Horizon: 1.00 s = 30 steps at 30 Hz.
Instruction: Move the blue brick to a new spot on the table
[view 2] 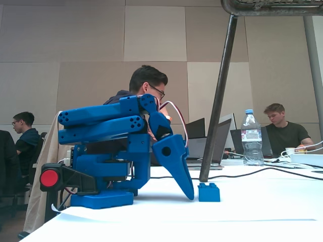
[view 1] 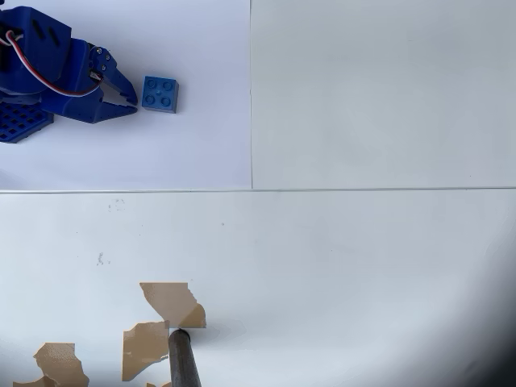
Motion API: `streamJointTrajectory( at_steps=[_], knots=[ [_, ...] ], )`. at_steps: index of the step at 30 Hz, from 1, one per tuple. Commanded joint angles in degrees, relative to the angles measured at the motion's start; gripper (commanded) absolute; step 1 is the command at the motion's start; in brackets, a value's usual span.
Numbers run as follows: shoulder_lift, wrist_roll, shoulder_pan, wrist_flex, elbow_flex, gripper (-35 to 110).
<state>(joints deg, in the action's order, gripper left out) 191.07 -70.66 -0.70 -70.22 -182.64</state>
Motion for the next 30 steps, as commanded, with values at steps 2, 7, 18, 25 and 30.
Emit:
streamJointTrajectory(
  at_steps=[2, 7, 18, 25, 30],
  knots=[
    [0.2, -0.4, -0.7, 0.4, -0.6, 0],
    [-1.7, -1.9, -0.6, -3.1, 7.6, 0],
    [-32.4, 3.3, 3.4, -2.9, 38.0, 25],
    [-44.9, -9.4, -3.3, 3.3, 40.4, 44],
    [-46.3, -14.4, -4.8, 8.2, 35.2, 45]
  ],
)
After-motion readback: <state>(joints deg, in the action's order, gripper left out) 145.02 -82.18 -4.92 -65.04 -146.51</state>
